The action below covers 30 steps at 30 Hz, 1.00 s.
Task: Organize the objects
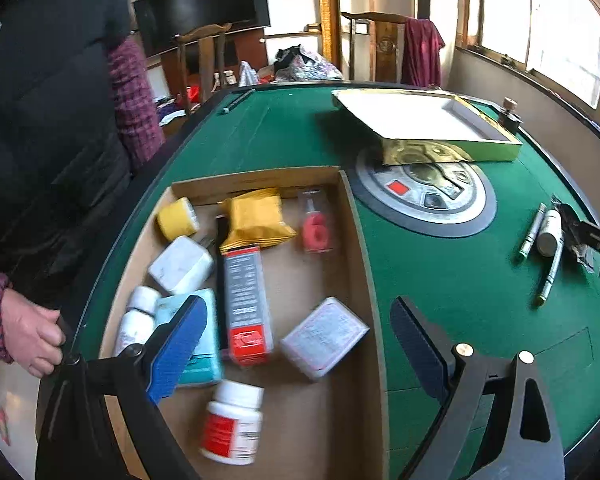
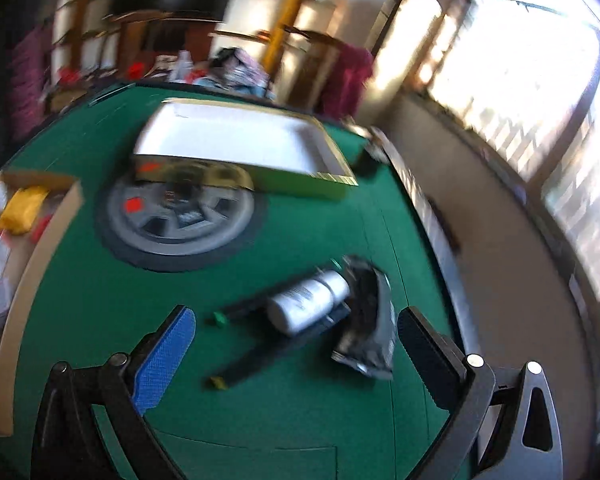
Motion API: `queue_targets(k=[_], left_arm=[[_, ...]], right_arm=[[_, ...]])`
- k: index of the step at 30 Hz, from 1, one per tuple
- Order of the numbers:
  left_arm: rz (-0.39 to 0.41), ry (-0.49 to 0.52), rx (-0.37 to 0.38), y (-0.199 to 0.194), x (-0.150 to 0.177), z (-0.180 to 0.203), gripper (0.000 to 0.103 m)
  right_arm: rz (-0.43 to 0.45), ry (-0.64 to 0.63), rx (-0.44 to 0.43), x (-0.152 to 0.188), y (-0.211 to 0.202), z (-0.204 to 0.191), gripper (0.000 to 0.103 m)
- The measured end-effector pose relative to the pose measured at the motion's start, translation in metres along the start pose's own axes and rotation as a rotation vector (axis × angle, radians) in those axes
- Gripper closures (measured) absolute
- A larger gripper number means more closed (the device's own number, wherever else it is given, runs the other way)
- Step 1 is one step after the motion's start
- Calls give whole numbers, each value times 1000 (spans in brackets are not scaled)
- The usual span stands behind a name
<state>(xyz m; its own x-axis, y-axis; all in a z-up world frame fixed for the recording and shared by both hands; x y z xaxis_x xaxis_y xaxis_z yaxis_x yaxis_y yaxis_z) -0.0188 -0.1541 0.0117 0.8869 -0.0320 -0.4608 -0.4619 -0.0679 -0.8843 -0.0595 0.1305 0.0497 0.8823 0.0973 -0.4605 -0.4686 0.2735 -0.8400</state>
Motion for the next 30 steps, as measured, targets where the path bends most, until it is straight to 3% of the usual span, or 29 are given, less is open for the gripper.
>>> queue_targets(k=[3,9,14,18,30], left_arm=[[-13,29,32,2,-5,21,11],[-13,137,190,3,-21,86,11],[5,224,223,21,-33,140,11],[-2,255,206,34,-36,160,11],[-26,227,184,48,-35,151,11]], right_arm=[[-24,97,-53,7,13,35,0],[-33,308,-175,17,43,100,0],[-37,427,-233,30,68,127,0],[-8,434,-232,34,75,129,0],[67,372,-204,25,70,112,0]])
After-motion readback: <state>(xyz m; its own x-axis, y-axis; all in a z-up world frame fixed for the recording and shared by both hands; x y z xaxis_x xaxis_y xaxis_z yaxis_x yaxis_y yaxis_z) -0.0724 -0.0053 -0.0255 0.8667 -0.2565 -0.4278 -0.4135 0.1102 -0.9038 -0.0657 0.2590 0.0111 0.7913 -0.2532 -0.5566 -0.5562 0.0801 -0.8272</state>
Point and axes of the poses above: each gripper's, at about its wrist camera, not at the fingertips, and y roughly the way its jaws point, z to its right, x to its underside, the point moved 9 cm from there along y, roughly the way its jaws point, and after that the axes turned 13 degrees about -z, right-handed, at the moved point
